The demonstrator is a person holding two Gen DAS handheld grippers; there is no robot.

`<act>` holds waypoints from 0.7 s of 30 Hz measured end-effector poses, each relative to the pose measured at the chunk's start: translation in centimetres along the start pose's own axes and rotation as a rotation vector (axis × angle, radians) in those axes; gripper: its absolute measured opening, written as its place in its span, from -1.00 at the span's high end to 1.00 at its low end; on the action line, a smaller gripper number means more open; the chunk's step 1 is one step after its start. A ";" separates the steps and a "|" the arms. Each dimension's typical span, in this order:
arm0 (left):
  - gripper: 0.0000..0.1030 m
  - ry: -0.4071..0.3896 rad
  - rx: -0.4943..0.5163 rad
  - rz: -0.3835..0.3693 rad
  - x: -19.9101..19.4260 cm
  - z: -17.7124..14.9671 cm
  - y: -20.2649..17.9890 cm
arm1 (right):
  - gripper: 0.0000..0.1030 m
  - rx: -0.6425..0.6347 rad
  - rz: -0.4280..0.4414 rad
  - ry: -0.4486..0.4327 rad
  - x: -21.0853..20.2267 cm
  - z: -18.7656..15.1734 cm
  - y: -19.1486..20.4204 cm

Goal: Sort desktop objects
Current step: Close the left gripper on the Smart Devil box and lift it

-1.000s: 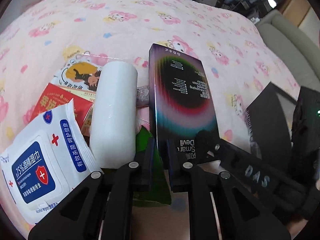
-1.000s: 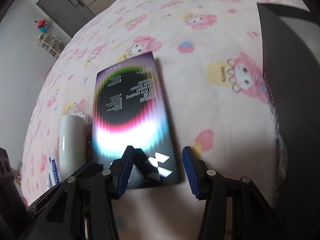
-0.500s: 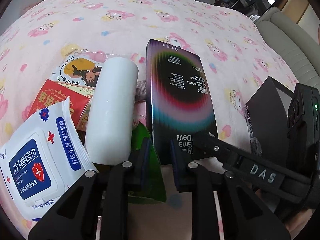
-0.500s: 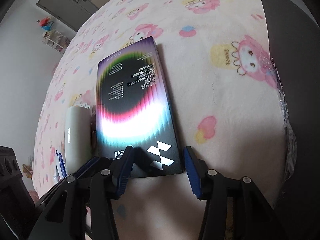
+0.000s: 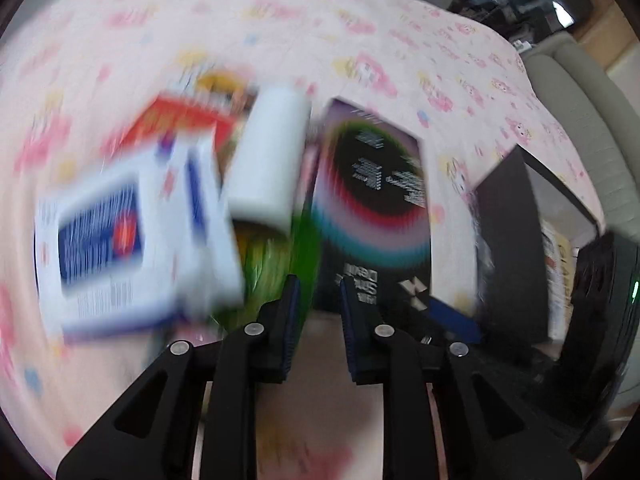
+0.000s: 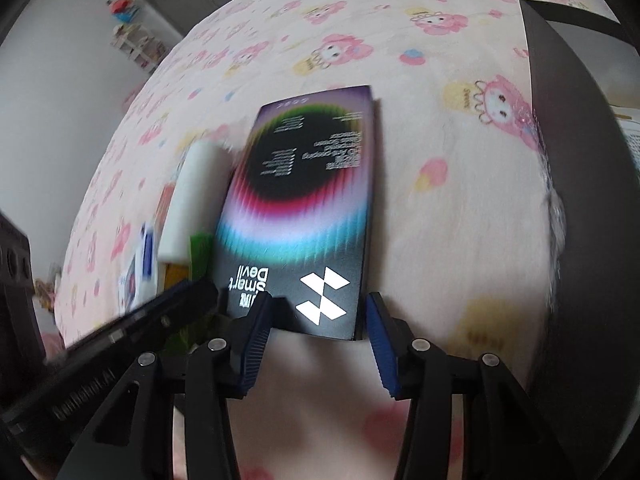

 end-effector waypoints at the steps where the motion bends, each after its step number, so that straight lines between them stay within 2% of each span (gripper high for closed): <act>1: 0.66 0.035 -0.022 -0.035 -0.1 -1.0 0.3 | 0.23 -0.014 0.040 0.008 -0.4 -1.0 0.7; 4: 0.65 0.068 -0.037 -0.049 0.1 -2.7 0.3 | 0.24 -0.007 0.145 0.020 -1.3 -3.7 2.0; 5: 0.65 0.066 -0.032 -0.044 0.1 -2.9 0.2 | 0.24 -0.014 0.135 0.016 -1.7 -4.3 2.2; 8: 0.65 0.057 -0.039 -0.049 0.6 -2.3 -0.2 | 0.24 -0.027 0.034 -0.001 -2.1 -4.9 1.5; 11: 0.53 0.095 -0.110 -0.086 1.8 -2.0 0.3 | 0.24 0.059 0.044 -0.007 -1.8 -4.4 -0.2; 13: 0.47 0.099 -0.145 -0.069 2.5 -1.7 0.8 | 0.23 0.091 0.042 -0.018 -1.4 -4.0 -1.0; 14: 0.40 0.090 -0.157 -0.062 2.5 -1.5 1.1 | 0.23 0.095 0.038 -0.021 -1.1 -3.8 -1.2; 18: 0.39 0.009 -0.187 -0.055 1.5 -0.1 1.7 | 0.21 0.120 0.043 -0.012 0.7 -2.9 -1.6; 21: 0.39 -0.039 -0.217 -0.065 1.1 0.8 2.2 | 0.04 0.142 0.066 -0.009 2.0 -2.3 -1.7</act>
Point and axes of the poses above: each gripper's, at about its wrist camera, not at the fingertips, and x roughly the way its jaws point, y to its left, z to its top, the point moved 6 cm from there along x, roughly the way its jaws point, and after that the axes turned 13 degrees about -x, right-handed, at the moved point
